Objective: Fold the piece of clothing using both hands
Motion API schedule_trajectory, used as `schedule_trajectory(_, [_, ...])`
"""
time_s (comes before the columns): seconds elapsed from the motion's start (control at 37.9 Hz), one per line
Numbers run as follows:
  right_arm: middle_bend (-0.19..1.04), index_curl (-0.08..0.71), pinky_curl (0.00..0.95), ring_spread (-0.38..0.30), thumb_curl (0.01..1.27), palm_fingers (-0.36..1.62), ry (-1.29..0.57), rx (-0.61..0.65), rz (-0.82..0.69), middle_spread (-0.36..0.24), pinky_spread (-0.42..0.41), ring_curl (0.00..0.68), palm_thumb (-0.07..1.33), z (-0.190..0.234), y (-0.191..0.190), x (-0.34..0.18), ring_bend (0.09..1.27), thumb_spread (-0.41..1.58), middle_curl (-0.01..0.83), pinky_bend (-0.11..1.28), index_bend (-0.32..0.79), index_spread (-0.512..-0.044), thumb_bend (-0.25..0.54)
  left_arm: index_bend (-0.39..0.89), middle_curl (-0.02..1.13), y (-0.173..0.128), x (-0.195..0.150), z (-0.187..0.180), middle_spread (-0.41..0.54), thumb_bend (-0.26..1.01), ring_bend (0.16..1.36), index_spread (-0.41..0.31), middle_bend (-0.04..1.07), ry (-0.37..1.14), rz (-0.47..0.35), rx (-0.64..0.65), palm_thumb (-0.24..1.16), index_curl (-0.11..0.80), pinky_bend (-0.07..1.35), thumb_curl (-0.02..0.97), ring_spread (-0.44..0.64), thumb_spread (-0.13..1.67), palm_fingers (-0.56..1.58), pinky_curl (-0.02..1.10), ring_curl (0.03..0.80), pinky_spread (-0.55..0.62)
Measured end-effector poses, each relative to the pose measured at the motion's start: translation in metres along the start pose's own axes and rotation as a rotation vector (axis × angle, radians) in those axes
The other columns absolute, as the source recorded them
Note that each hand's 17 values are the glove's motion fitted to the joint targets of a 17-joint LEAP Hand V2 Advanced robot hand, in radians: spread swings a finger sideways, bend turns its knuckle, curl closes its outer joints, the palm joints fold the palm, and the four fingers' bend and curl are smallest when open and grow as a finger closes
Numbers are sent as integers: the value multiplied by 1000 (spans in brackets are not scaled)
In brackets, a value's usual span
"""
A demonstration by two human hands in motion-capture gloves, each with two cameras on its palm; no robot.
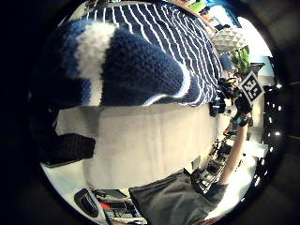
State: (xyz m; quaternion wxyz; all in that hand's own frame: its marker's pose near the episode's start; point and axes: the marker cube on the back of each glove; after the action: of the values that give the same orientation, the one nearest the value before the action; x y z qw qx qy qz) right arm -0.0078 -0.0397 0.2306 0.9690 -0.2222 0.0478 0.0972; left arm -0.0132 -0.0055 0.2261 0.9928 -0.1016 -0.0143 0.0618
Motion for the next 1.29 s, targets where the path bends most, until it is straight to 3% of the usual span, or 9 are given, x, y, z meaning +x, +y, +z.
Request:
schedule_trajectory(0.21, [217,198,397,141,350,372,-11,222,-59,-4,226,325,842,-7,-14,-1,486,1015,325,789,142,-361,17,137,534,4,-12,-16,-308,376,835,-220,519,-112,-132,119,561,344,711,370,-351,1637,1151,492,495,-367])
schedule_trajectory(0.24, [354,217,391,30,369,788,-8,229,-67,-40,67,347,917,-8,-15,-2,553,1027,371,762,189,-335,60,138,538,-5,-14,-11,-309,382,830,-220,519,-109,-116,125,558,345,713,371,-350,1636,1148,494,495,-367])
schedule_trajectory(0.26, [342,203,350,10,374,816,2,236,-68,-48,34,301,926,-9,-14,-2,528,1027,354,733,165,-329,60,139,542,-15,-17,-3,-310,389,831,-220,518,-104,-97,112,555,347,713,373,-351,1636,1147,496,497,-367])
schedule_trajectory(0.34, [372,229,351,-91,404,1111,45,230,-43,-79,-115,334,1038,-15,-10,1,600,1014,381,722,159,-293,110,140,554,-36,-27,19,-311,407,828,-220,516,-110,-58,36,547,350,715,380,-348,1632,1144,500,499,-366])
schedule_trajectory(0.55, [371,299,416,-178,442,1192,69,89,-111,-119,-235,427,1088,-29,-43,21,663,941,430,718,145,-248,85,159,577,0,-29,-2,-308,450,812,-224,492,-128,22,22,529,373,676,398,-343,1621,1138,499,502,-360])
schedule_trajectory(0.85, [363,340,429,-210,538,1202,58,1,-131,-132,-264,441,1067,-146,35,12,623,639,460,671,169,-218,-15,162,603,36,-46,-99,-311,494,790,-233,463,-80,8,24,484,403,640,420,-341,1612,1159,496,501,-367])
schedule_trajectory(1.06, [372,379,439,-219,596,1214,40,46,-55,-128,-258,449,1077,-215,10,8,593,476,483,639,182,-207,-22,165,624,-17,-64,-159,-320,514,788,-240,461,-117,-100,114,444,425,623,439,-341,1609,1181,495,505,-369])
schedule_trajectory(1.19, [373,402,446,-221,625,1216,39,93,18,-127,-253,455,1084,-237,-28,4,586,411,495,622,186,-205,-22,162,636,-75,-76,-162,-324,528,788,-242,456,-128,-175,181,424,436,614,450,-341,1607,1180,494,507,-371])
schedule_trajectory(1.29, [377,420,451,-221,644,1208,29,146,10,-121,-250,463,1086,-244,-16,-20,584,370,504,605,190,-204,-23,161,644,-112,-89,-154,-326,538,789,-243,454,-168,-262,205,407,444,601,456,-345,1605,1177,492,508,-371])
